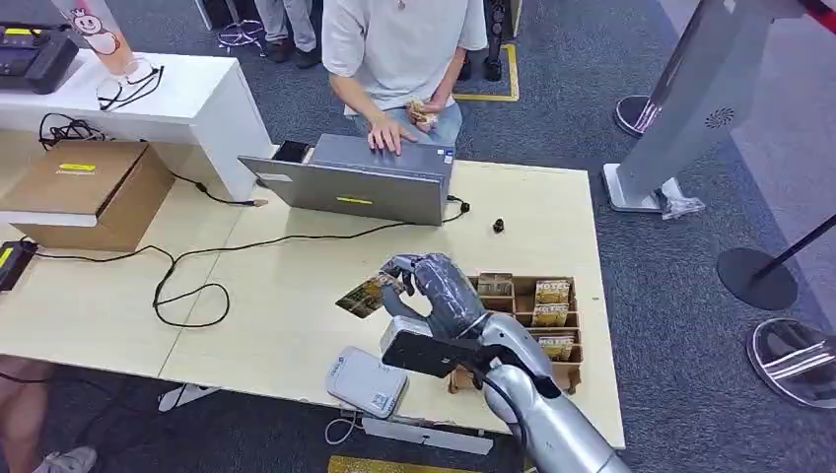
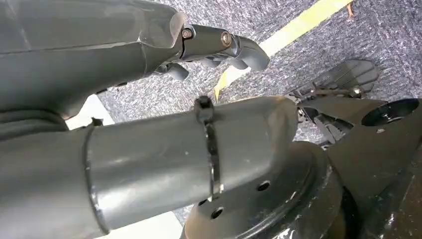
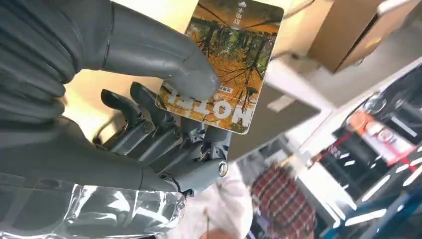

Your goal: Pass the card to the sensor for recognition and then transmit it.

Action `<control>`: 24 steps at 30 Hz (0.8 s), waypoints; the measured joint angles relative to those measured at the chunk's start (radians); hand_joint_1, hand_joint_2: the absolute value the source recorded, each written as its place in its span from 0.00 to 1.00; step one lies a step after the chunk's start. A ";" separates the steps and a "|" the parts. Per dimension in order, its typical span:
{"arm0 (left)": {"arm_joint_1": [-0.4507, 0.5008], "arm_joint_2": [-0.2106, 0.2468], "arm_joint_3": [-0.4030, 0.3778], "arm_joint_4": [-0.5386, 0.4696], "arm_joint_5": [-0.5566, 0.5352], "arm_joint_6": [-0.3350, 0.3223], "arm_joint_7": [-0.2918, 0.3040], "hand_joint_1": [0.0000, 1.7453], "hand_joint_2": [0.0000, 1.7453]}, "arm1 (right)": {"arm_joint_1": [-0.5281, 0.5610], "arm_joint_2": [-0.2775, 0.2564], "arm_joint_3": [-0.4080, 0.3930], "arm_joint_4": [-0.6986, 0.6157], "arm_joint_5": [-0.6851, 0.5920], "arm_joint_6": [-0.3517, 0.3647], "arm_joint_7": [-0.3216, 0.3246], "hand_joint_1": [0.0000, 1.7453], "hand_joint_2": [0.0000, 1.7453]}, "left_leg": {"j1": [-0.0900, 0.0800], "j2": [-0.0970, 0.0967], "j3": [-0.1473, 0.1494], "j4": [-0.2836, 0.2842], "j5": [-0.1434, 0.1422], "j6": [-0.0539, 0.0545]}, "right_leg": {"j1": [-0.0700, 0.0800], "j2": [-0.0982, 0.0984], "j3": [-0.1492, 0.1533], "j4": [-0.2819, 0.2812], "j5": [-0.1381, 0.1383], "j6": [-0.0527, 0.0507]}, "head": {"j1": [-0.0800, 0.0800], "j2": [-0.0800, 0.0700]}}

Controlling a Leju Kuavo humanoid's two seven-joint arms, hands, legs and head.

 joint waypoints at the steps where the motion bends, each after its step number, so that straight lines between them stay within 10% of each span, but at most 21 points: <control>1: 0.001 0.000 0.000 0.000 0.000 0.000 -0.001 0.00 0.00 | 0.000 0.000 0.005 0.000 -0.016 0.017 -0.002 1.00 1.00 | 0.000 0.000 0.000 0.000 0.000 0.000 | 0.000 0.000 0.000 0.000 0.000 0.000 | 0.000 0.000; 24: 0.002 0.013 -0.003 0.009 0.006 0.012 -0.013 0.00 0.00 | 0.000 0.009 0.116 0.120 -0.144 0.141 -0.007 1.00 1.00 | 0.000 0.000 0.000 0.000 0.000 0.000 | 0.000 0.000 0.000 0.000 0.000 0.000 | 0.000 0.000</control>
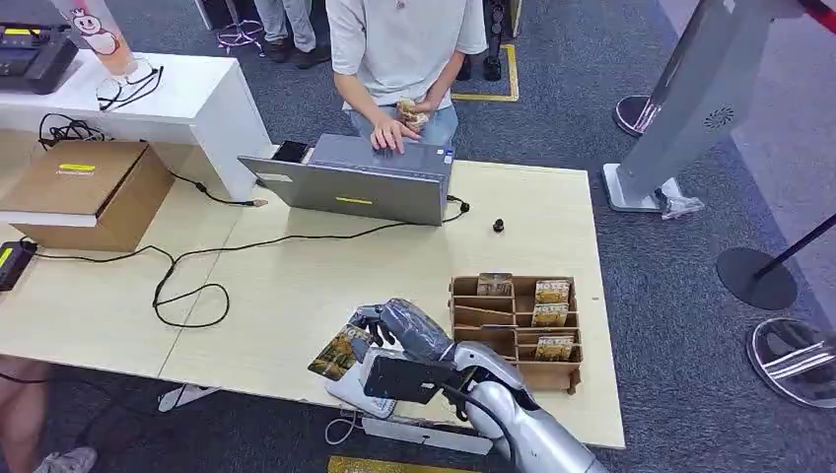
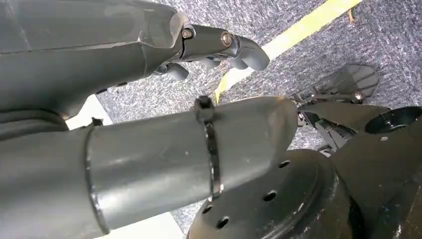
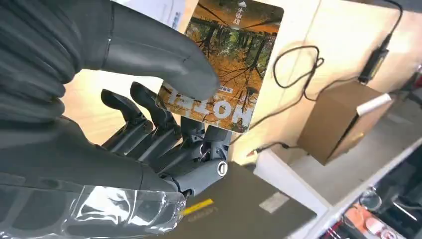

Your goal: Pass the card to the sensor for recognition and then transmit it.

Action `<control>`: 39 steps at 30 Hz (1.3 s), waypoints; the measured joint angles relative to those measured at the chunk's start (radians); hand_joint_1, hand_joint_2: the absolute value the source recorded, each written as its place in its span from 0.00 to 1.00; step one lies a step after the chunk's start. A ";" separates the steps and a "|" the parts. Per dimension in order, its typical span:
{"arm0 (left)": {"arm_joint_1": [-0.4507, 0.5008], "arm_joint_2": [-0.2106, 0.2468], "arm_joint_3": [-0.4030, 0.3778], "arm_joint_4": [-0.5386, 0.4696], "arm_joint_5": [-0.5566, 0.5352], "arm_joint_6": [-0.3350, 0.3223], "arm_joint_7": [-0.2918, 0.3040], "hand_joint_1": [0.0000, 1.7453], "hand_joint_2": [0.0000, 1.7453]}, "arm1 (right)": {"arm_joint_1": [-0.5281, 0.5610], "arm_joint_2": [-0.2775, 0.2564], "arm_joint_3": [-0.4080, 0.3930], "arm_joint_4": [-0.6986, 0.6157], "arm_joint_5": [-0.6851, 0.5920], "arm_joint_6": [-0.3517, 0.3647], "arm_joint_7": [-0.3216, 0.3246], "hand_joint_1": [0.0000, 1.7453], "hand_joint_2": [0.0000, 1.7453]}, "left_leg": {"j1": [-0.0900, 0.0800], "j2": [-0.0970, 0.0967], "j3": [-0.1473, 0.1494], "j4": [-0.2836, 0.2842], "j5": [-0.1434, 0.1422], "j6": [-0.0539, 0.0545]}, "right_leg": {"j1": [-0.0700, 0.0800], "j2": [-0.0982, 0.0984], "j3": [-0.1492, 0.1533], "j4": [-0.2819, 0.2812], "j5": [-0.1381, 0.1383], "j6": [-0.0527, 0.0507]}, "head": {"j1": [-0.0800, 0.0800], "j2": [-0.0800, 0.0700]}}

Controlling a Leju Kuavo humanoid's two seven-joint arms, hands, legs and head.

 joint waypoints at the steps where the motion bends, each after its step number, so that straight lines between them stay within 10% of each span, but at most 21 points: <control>1: 0.000 0.001 0.000 0.002 0.000 0.001 0.000 0.00 0.00 | 0.001 0.001 0.002 0.005 0.000 0.000 0.000 1.00 1.00 | 0.000 0.000 0.000 0.000 0.000 0.000 | 0.000 0.000 0.000 0.000 0.000 0.000 | 0.000 0.000; 39: -0.001 0.021 -0.026 0.061 0.057 0.025 -0.003 0.00 0.00 | 0.000 0.029 0.085 0.165 0.203 -0.146 0.123 1.00 1.00 | 0.000 0.000 0.000 0.000 0.000 0.000 | 0.000 0.000 0.000 0.000 0.000 0.000 | 0.000 0.000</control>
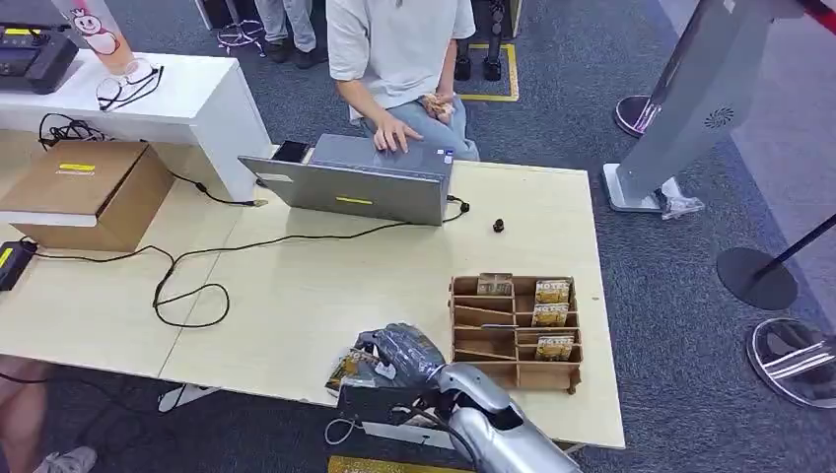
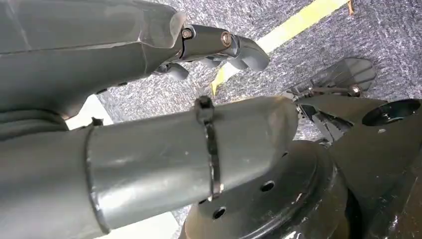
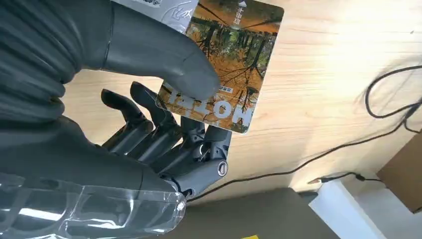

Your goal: Pass the card to the sensor for recognition and then transmit it.

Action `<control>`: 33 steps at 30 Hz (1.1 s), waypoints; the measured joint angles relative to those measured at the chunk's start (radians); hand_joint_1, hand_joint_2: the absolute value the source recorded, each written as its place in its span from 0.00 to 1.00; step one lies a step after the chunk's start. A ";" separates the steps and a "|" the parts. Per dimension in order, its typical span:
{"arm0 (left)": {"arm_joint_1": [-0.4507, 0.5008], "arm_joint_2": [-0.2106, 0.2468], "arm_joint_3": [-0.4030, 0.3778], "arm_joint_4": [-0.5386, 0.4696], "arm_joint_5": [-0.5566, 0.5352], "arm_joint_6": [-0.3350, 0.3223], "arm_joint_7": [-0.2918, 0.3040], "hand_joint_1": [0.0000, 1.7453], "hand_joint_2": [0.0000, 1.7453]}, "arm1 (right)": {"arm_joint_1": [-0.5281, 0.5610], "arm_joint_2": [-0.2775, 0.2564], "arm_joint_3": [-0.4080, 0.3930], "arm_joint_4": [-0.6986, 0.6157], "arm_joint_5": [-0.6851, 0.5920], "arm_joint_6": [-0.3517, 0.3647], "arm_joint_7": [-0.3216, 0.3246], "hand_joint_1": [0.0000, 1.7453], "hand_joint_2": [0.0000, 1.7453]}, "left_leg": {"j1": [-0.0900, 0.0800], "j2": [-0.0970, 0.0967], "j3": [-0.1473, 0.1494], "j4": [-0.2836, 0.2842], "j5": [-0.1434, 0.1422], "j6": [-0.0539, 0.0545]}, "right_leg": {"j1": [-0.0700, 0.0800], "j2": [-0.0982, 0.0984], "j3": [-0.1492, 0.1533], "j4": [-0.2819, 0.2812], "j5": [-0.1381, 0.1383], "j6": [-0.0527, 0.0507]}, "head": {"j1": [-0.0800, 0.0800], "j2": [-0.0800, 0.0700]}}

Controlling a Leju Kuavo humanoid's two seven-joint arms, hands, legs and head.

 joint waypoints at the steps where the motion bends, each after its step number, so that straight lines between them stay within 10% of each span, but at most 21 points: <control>1: 0.000 0.000 0.000 0.001 0.000 0.000 0.000 0.00 0.00 | 0.000 0.000 0.002 0.002 0.003 -0.002 0.000 1.00 1.00 | 0.000 0.000 0.000 0.000 0.000 0.000 | 0.000 0.000 0.000 0.000 0.000 0.000 | 0.000 0.000; 33: 0.004 0.000 -0.016 0.003 0.030 -0.006 0.012 0.00 0.00 | -0.012 0.006 0.065 0.024 0.204 -0.082 0.100 1.00 1.00 | 0.000 0.000 0.000 0.000 0.000 0.000 | 0.000 0.000 0.000 0.000 0.000 0.000 | 0.000 0.000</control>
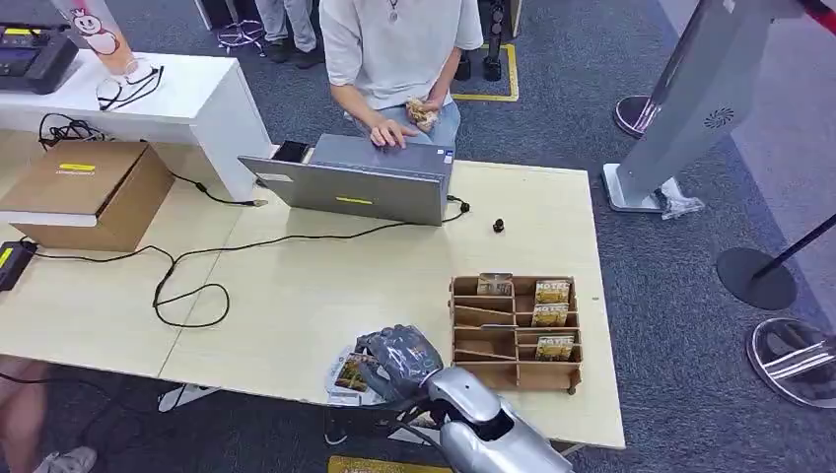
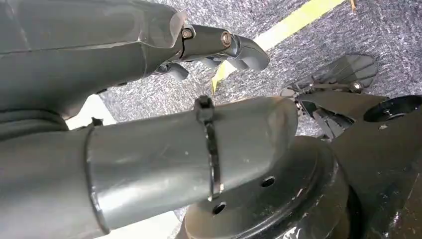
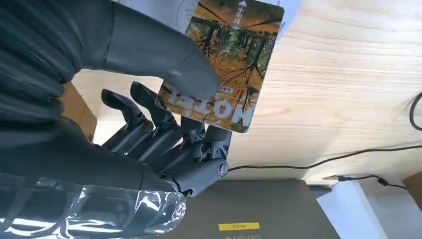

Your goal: Pass the card to the sensor for recognition and then transmit it.

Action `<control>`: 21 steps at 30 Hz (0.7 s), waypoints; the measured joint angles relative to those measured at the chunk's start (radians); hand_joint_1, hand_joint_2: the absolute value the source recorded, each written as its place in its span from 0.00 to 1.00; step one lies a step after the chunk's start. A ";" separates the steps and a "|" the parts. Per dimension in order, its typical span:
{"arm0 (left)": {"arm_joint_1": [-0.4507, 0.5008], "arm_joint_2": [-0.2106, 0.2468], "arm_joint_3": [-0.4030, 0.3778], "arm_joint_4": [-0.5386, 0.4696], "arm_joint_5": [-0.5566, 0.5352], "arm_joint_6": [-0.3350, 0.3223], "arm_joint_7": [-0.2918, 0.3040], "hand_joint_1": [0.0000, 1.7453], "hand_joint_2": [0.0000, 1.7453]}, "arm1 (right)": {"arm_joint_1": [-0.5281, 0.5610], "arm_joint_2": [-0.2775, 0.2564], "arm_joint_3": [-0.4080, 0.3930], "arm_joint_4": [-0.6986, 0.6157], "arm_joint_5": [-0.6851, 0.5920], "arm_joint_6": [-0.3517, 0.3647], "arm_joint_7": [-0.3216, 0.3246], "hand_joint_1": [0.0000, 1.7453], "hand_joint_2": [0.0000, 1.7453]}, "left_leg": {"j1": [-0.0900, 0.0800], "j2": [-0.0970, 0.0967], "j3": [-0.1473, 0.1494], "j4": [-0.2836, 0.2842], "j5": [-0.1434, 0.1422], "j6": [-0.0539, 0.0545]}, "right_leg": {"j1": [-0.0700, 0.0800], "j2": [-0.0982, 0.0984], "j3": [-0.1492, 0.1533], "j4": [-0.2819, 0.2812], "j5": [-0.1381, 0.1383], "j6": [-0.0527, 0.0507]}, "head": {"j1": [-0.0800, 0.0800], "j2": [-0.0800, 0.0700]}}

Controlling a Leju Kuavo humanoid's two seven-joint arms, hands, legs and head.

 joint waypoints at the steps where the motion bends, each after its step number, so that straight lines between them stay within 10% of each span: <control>1: 0.000 0.000 0.000 0.000 0.000 0.000 0.000 0.00 0.00 | 0.000 0.000 0.000 0.000 0.008 0.000 0.004 1.00 1.00 | 0.000 0.000 0.000 0.000 0.000 0.000 | 0.000 0.000 0.000 0.000 0.000 0.000 | 0.000 0.000; 21: 0.001 0.000 -0.006 0.000 0.007 -0.009 0.012 0.00 0.00 | -0.004 0.011 0.008 0.023 -0.029 0.050 0.016 1.00 1.00 | 0.000 0.000 0.000 0.000 0.000 0.000 | 0.000 0.000 0.000 0.000 0.000 0.000 | 0.000 0.000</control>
